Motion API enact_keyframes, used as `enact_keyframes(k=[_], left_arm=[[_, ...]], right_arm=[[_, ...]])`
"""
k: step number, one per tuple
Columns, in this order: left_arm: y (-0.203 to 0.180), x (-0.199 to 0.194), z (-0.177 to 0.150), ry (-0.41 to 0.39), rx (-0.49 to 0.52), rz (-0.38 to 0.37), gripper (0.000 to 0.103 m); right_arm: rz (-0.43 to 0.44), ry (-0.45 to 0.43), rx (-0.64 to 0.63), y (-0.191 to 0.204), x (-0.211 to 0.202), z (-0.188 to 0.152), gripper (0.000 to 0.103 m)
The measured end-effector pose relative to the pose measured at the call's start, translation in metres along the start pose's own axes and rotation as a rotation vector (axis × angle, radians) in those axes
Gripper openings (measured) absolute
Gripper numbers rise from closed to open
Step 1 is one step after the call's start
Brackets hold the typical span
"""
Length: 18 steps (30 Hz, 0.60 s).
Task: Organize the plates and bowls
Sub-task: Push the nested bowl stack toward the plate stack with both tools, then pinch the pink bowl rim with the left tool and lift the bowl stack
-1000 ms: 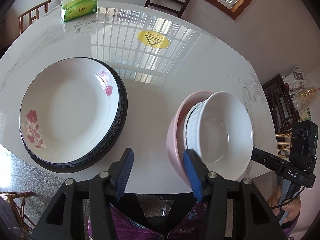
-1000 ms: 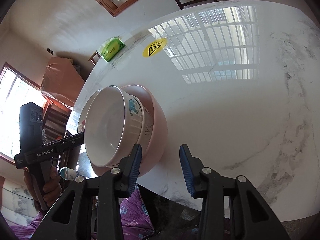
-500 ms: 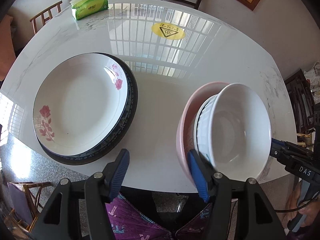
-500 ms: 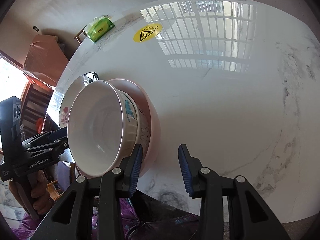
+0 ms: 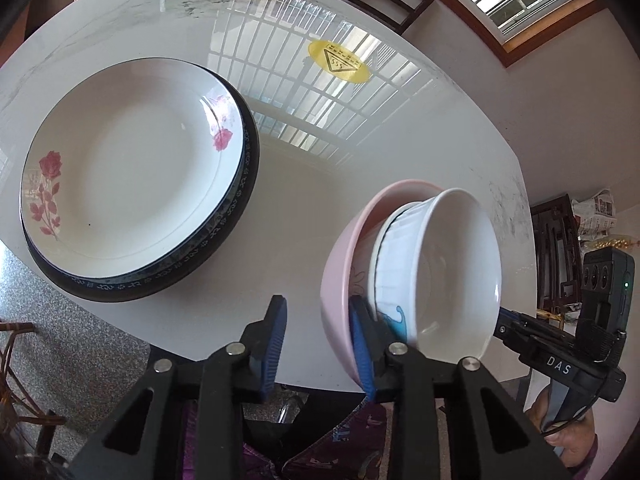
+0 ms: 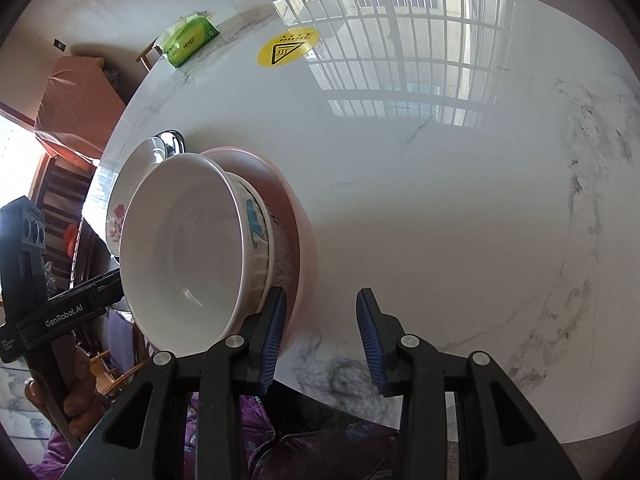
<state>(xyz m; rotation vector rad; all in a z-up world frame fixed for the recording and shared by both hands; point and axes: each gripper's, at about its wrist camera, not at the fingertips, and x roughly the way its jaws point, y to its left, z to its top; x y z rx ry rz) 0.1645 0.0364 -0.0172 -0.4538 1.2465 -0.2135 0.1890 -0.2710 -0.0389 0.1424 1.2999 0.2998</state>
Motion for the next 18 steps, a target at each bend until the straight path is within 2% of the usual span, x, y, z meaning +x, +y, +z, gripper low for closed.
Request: enact_keyframes(k=[1, 3, 6, 9, 13, 18], left_arm=[[-0.005, -0.001, -0.001, -0.015, 0.028, -0.004, 0.012], [-0.013, -0.003, -0.005, -0.047, 0.056, 0.028, 0.011], [-0.014, -0.003, -0.005, -0.063, 0.052, 0.042, 0.010], [-0.016, -0.002, -0.003, -0.065, 0.064, 0.053, 0.010], [-0.019, -0.002, -0.008, -0.072, 0.071, 0.068, 0.010], [-0.018, -0.001, -0.006, -0.070, 0.079, 0.066, 0.010]], right_arm=[[0.008, 0.001, 0.002, -0.001, 0.000, 0.000, 0.033], [0.026, -0.002, 0.018, -0.004, 0.000, -0.001, 0.029], [0.047, -0.007, -0.003, 0.003, -0.001, -0.002, 0.015], [0.021, -0.015, -0.032, 0.012, -0.002, -0.002, 0.015], [0.073, -0.010, 0.003, 0.004, -0.001, 0.000, 0.016], [0.087, -0.016, 0.019, 0.003, 0.000, 0.000, 0.016]])
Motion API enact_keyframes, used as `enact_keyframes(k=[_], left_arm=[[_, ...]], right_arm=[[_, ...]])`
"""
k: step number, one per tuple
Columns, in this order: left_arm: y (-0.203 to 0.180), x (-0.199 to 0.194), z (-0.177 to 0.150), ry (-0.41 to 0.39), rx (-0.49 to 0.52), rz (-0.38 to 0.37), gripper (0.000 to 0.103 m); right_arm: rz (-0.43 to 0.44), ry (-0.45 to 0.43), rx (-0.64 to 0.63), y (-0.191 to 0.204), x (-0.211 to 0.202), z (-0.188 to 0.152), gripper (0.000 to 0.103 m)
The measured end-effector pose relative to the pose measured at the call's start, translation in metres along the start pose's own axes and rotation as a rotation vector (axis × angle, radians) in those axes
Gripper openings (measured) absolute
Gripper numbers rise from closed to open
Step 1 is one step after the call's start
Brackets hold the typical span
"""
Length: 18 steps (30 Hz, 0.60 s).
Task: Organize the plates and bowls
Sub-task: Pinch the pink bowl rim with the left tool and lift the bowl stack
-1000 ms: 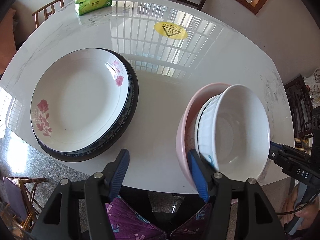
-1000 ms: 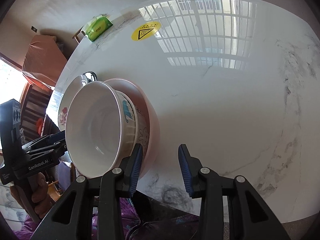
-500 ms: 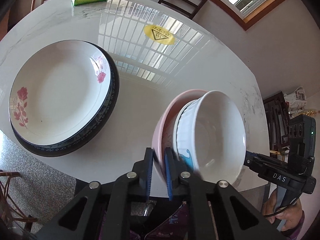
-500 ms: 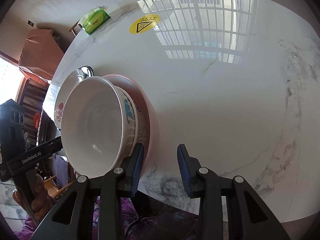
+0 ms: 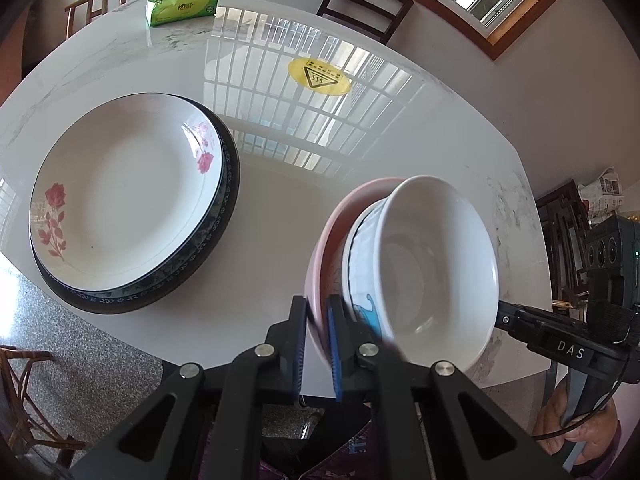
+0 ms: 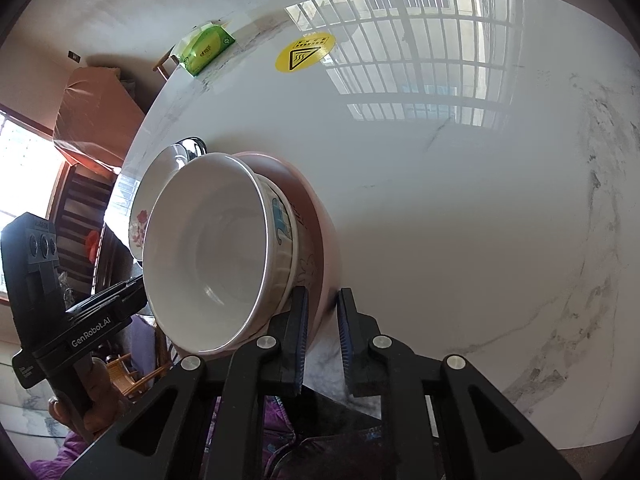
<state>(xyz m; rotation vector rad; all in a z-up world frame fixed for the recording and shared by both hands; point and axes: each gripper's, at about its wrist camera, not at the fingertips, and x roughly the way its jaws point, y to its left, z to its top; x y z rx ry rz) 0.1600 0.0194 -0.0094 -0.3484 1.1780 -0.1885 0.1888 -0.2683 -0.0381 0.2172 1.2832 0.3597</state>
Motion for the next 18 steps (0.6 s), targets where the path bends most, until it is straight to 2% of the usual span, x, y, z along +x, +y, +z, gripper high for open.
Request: enact_keyframes(k=[18], left_arm=[[-0.0033, 0.0004, 0.0026, 0.006, 0.003, 0.001, 0.010]], right_arm=[[0.003, -0.001, 0.006, -0.0006, 0.0005, 0.0034, 0.016]])
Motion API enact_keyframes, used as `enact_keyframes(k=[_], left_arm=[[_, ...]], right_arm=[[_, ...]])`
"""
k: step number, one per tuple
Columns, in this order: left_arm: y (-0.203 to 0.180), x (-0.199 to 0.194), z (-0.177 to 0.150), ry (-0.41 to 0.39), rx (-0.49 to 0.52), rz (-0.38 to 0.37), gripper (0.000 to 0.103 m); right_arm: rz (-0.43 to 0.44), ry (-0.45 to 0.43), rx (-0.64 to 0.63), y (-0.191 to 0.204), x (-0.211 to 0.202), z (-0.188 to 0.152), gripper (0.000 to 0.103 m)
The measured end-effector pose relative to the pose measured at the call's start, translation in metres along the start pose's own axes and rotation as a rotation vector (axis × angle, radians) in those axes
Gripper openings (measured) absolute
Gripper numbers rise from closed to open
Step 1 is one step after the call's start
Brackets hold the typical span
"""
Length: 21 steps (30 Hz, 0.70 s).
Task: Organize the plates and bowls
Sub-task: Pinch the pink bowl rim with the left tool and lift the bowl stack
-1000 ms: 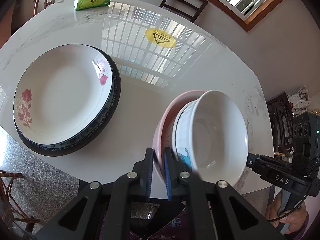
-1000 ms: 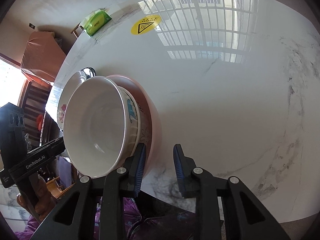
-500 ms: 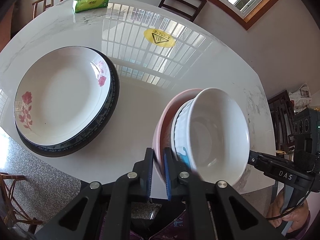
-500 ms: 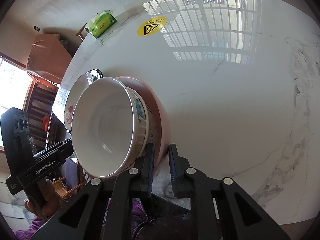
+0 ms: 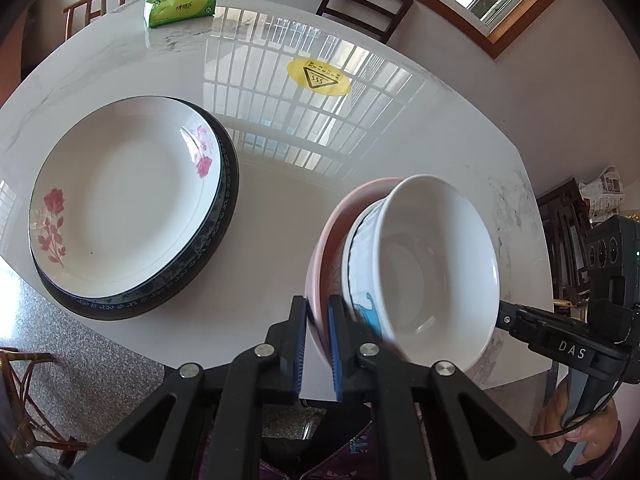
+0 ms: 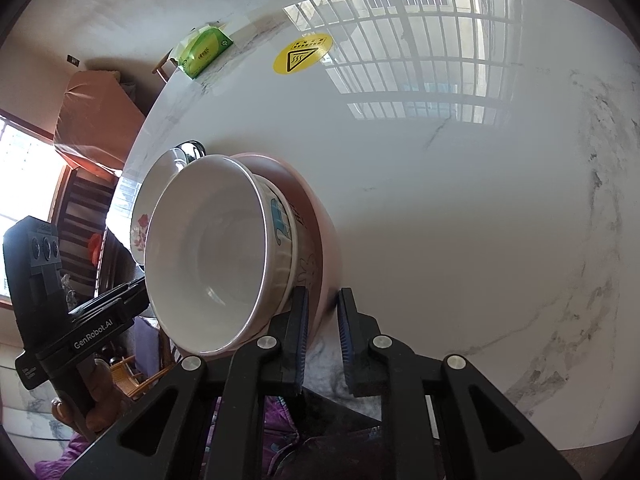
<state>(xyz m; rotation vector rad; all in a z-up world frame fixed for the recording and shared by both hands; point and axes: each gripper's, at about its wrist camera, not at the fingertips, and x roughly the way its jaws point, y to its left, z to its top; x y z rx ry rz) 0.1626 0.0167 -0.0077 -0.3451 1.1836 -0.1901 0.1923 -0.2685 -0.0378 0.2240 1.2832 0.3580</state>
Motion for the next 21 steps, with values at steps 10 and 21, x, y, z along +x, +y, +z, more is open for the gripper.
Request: enact_keyframes(k=[10, 21], left_arm=[[-0.005, 0.001, -0.002, -0.015, 0.036, 0.019, 0.009], [-0.004, -0.015, 0.000, -0.065, 0.016, 0.024, 0.009]], right_arm=[[0.034, -0.008, 0.027, -0.006, -0.002, -0.001, 0.017], [0.062, -0.019, 0.024, -0.002, -0.004, 0.000, 0.017]])
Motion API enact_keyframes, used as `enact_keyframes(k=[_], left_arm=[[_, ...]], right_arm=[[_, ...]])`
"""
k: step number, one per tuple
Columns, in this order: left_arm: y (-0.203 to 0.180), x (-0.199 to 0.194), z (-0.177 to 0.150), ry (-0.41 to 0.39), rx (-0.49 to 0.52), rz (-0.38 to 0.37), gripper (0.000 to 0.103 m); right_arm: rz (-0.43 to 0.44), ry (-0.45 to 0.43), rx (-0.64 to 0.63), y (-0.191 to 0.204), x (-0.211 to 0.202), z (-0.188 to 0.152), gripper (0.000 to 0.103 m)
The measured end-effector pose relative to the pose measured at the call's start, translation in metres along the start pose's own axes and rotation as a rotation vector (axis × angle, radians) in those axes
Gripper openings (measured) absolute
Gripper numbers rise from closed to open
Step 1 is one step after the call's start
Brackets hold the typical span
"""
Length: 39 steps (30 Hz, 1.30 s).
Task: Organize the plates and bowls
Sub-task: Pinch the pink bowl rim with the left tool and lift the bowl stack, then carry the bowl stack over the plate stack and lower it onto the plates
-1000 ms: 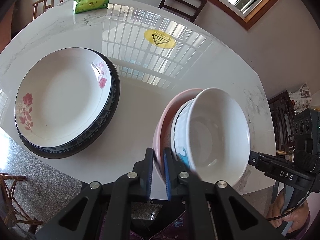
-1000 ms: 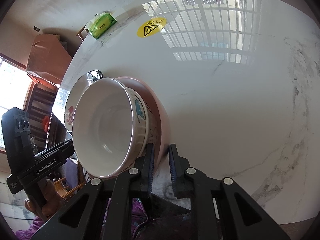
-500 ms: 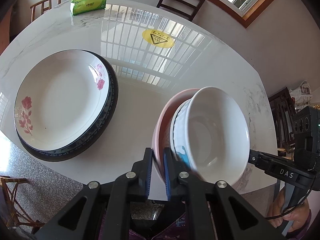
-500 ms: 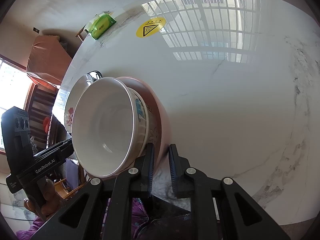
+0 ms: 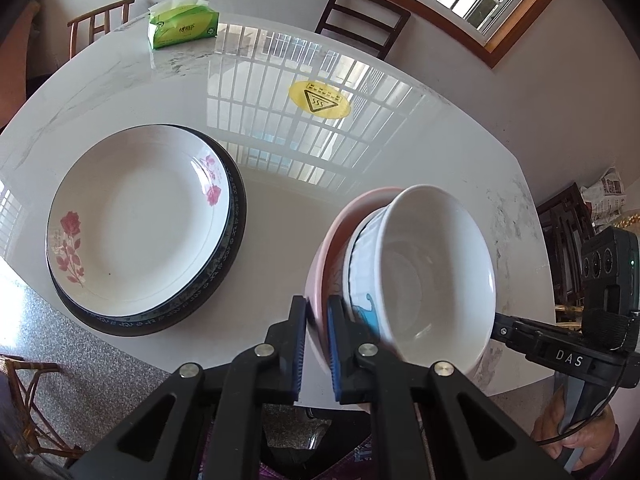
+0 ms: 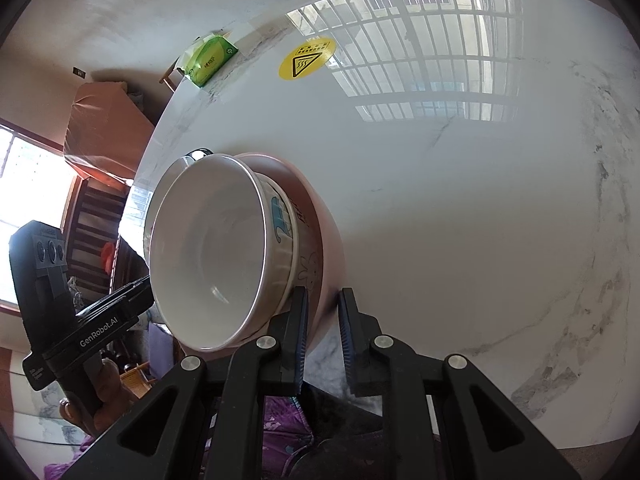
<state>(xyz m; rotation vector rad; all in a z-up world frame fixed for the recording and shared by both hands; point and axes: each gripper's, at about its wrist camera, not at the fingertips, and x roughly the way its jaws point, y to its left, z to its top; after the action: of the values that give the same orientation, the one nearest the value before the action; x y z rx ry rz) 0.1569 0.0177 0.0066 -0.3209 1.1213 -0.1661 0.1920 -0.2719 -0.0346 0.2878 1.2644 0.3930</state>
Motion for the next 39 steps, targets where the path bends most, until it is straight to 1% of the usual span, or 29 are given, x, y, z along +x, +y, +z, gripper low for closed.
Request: enact_keyframes(k=[11, 17, 28, 34, 39], left_arm=[[0.007, -0.025, 0.005, -0.046, -0.021, 0.010, 0.009], [0.023, -0.044, 0.012, -0.088, -0.044, 0.031, 0.009], [0.065, -0.078, 0.026, -0.152, -0.112, 0.084, 0.008], [0.092, -0.090, 0.034, -0.168, -0.148, 0.112, 0.008], [0.119, -0.093, 0.041, -0.167, -0.183, 0.129, 0.007]], right_arm=[[0.032, -0.025, -0.020, 0.019, -0.007, 0.010, 0.017], [0.057, -0.028, -0.041, 0.038, -0.005, 0.018, 0.017], [0.098, -0.001, -0.117, 0.091, 0.014, 0.036, 0.018], [0.118, 0.019, -0.150, 0.119, 0.029, 0.048, 0.018], [0.132, 0.036, -0.173, 0.138, 0.043, 0.055, 0.018]])
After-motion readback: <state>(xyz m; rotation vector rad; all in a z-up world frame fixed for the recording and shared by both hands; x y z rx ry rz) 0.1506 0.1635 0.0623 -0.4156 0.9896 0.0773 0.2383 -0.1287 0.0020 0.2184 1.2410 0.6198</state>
